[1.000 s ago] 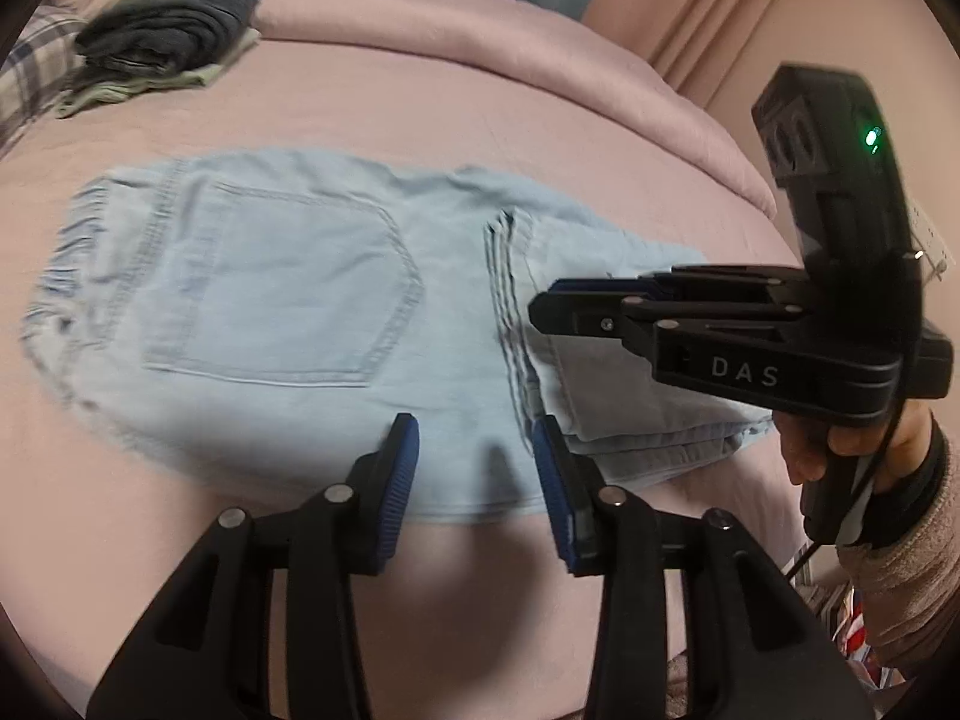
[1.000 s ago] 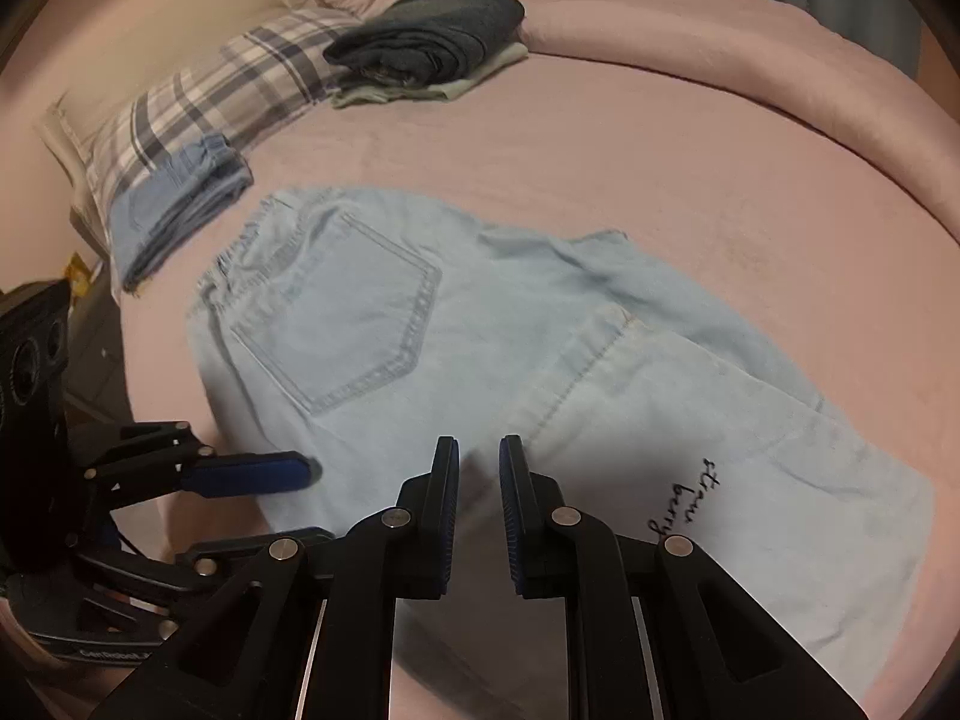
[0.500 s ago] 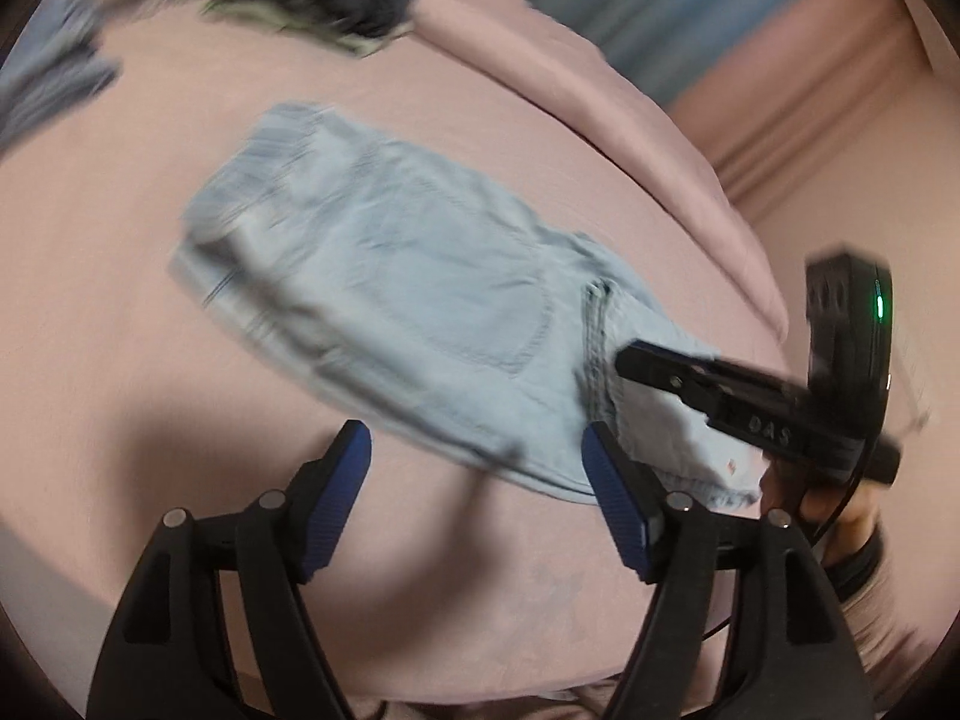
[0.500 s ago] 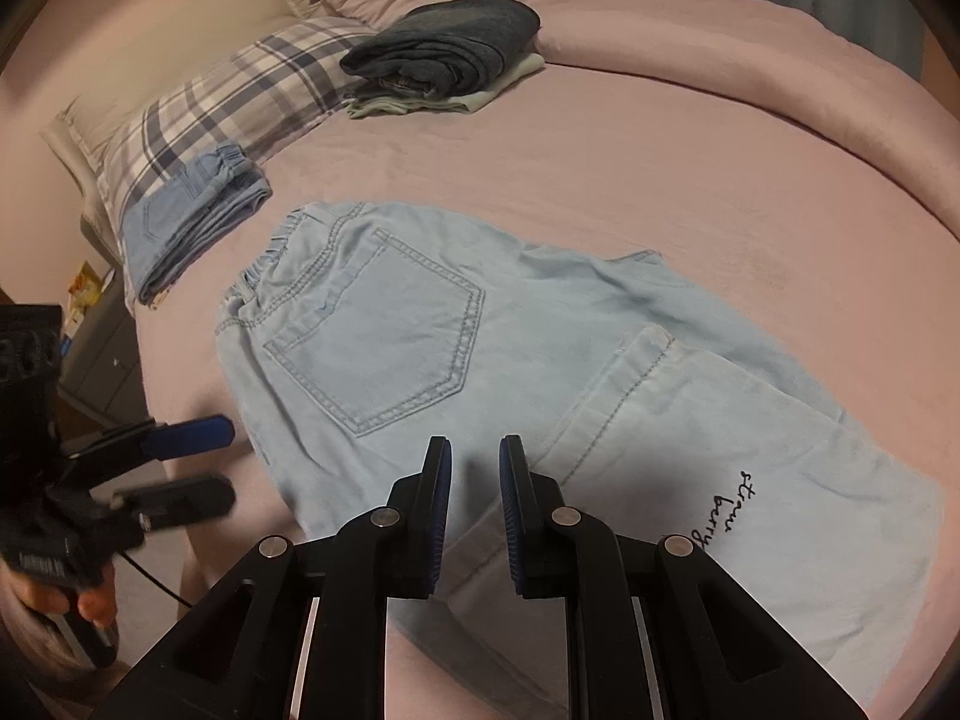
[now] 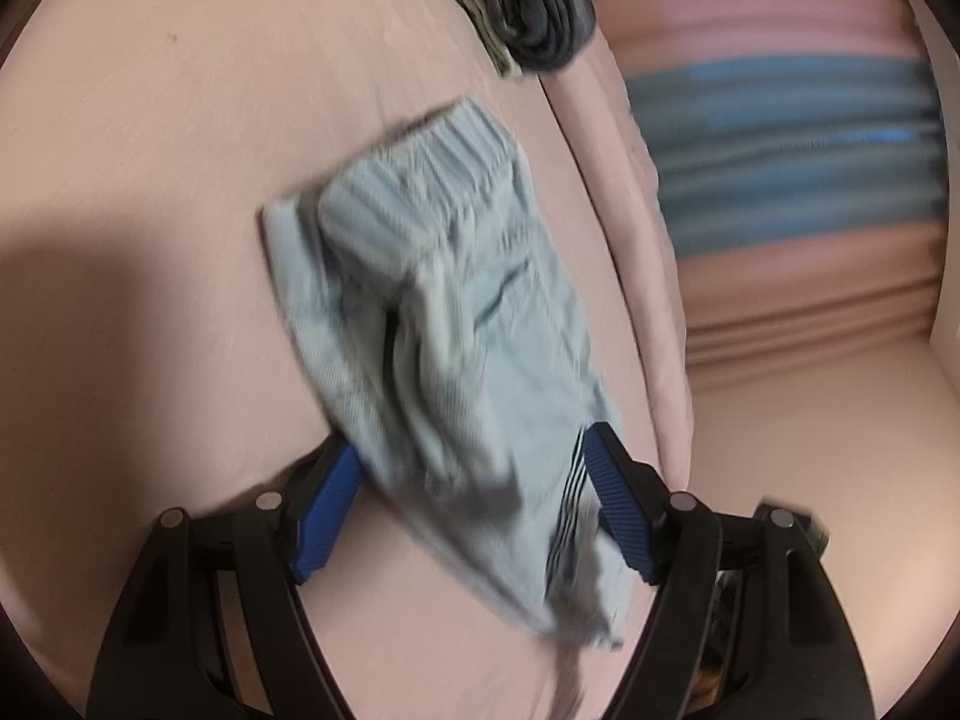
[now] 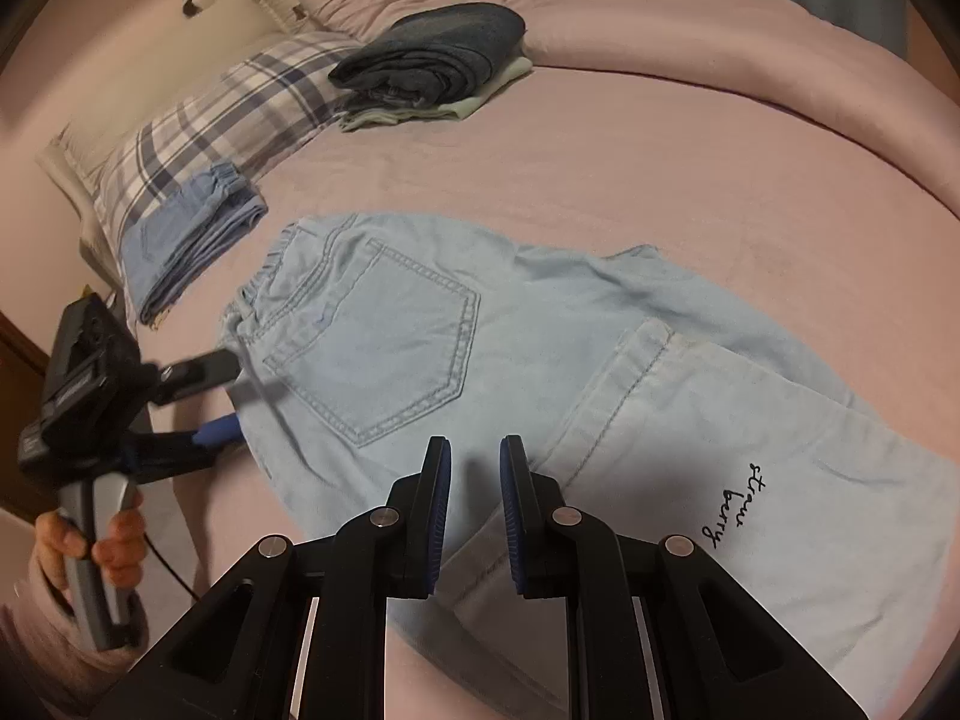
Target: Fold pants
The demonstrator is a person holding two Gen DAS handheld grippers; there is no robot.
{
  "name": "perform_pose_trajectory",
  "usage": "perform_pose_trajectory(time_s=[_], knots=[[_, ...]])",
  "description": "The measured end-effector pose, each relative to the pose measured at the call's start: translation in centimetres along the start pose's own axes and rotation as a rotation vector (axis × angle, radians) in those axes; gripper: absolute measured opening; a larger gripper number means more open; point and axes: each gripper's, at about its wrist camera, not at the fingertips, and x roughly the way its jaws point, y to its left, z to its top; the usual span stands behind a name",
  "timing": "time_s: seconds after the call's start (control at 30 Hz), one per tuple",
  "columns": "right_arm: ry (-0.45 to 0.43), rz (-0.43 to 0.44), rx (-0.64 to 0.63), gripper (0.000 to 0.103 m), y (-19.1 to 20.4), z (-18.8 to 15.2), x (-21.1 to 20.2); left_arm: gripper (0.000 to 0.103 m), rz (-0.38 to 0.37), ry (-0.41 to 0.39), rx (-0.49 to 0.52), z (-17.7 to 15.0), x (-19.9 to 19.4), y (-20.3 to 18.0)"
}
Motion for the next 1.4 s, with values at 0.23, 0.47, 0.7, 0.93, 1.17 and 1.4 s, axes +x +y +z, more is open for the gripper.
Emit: perform_pose_trajectory(time_s=[0.23,0.47,0.7,0.93,1.17,1.4], knots=[[0.001,-0.026,0.031,0.016,-0.8,1.4,1.4,0.059,0.013,-0.073,-0.030,2.3,0.6,-0.8],[0.049,-0.134,0.087,0.016,-3.3,4.9,5.5,0.023,0.058,-0.055,0.067,2.5,0.9,-0.8],[0.115,-0.124,0.107,0.016,-3.3,4.7,6.0,0.022,0.096,-0.081,0.277,1.9,0.2,-4.5],[0.165,-0.050,0.010,0.016,1.3,-0.4,3.3,0.022,0.133,-0.094,0.389,0.9,-0.2,-6.3],[0.158,-0.015,0.015,0.016,2.0,-1.3,2.6,0.022,0.151,-0.096,0.448,0.4,0.2,-8.0],[0.195,0.045,0.008,0.016,1.7,-4.4,2.3,0.022,0.143,-0.080,0.565,-1.4,0.7,-11.1]])
